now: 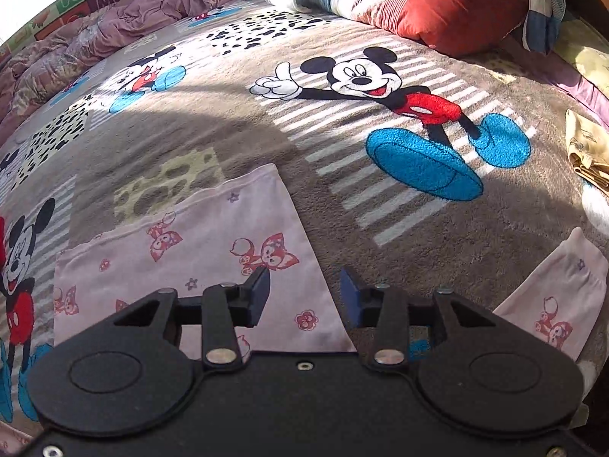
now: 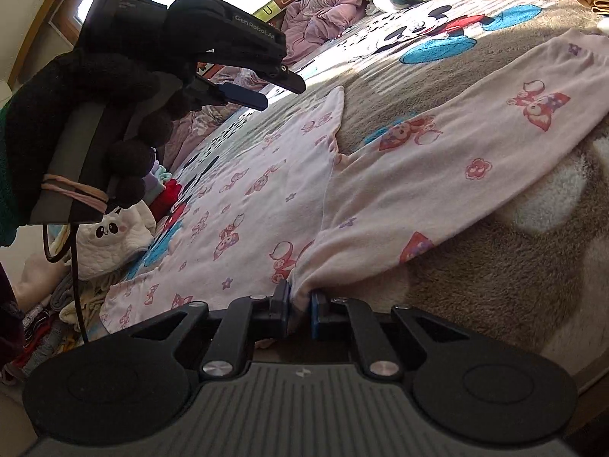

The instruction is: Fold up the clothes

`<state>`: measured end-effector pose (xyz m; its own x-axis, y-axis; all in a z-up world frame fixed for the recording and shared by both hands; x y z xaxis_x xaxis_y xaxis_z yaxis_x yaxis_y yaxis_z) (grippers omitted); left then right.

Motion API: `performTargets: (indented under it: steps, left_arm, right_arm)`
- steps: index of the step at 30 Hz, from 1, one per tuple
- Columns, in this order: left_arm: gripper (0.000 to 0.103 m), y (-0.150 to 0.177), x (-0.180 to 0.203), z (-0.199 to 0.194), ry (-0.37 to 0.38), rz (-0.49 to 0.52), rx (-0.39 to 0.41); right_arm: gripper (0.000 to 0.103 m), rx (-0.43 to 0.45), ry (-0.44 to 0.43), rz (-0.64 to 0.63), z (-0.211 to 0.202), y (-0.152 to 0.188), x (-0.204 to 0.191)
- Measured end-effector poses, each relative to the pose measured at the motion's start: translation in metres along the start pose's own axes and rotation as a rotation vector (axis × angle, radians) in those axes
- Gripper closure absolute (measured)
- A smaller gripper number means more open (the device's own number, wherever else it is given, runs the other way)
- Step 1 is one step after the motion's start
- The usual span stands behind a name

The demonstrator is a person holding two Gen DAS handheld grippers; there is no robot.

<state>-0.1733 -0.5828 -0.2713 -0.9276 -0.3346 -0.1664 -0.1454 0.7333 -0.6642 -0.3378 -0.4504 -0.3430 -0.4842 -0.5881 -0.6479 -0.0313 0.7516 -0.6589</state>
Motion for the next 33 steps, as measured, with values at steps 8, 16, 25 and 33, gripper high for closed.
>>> performTargets:
  steps: [8,16,25,33]
  left_arm:
    - [0.063,-0.012,0.011,0.059,-0.089,0.115,-0.148]
    - [0.069,-0.033,0.007,0.084,-0.182,0.165,-0.187]
    - [0.091,-0.043,0.002,0.093,-0.214,0.176,-0.188]
    - [0.091,-0.045,-0.04,0.082,-0.112,-0.051,-0.136]
  right_arm:
    - [0.09,-0.023,-0.017,0.083,0.002,-0.002,0.007]
    - [0.088,0.006,-0.01,0.109,-0.005,-0.008,0.01]
    - [0.088,0.036,0.02,0.035,-0.009,-0.006,0.006]
    - [0.085,0.077,0.059,-0.112,-0.015,-0.007,-0.007]
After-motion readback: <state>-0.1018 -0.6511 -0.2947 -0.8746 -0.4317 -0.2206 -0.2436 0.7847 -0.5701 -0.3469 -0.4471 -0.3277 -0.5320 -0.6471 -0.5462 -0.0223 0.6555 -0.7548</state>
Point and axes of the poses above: each gripper's, at about its wrist camera, not at the fingertips, and z roughly the way its jaws point, x to its right, y to its underside, the point moved 6 cm from there along z, roughly the way its jaws point, and after that the axes turned 8 degrees about x, right-handed, at the moved point
